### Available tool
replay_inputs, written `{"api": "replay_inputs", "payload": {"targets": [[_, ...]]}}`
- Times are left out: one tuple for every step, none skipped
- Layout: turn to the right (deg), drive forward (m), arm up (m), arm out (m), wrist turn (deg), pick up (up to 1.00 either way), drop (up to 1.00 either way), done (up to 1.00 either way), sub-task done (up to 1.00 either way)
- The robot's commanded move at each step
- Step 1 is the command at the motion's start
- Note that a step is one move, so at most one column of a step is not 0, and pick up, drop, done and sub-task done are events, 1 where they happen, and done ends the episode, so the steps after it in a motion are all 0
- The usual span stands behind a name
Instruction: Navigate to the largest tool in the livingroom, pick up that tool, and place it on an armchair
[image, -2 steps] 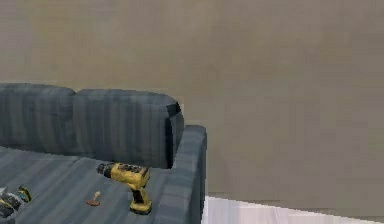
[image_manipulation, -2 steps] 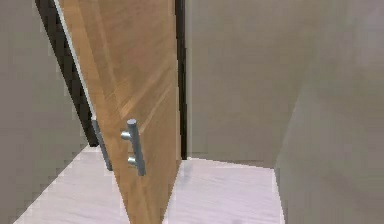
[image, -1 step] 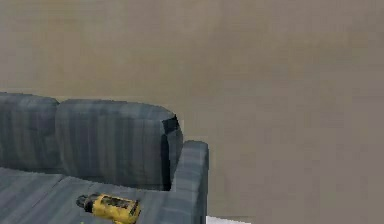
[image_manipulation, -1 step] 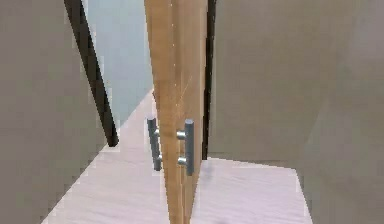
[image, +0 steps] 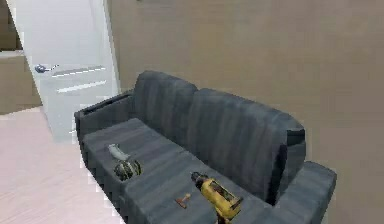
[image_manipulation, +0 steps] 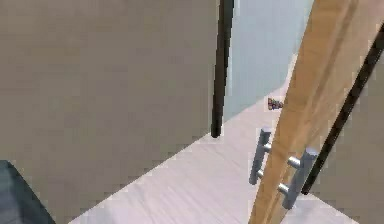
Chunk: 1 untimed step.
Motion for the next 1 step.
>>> {"api": "replay_inputs", "payload": {"targets": [[-45.0,0.00,0.00,0.00,0.0,0.00,0.00,0.00,0.00]]}}
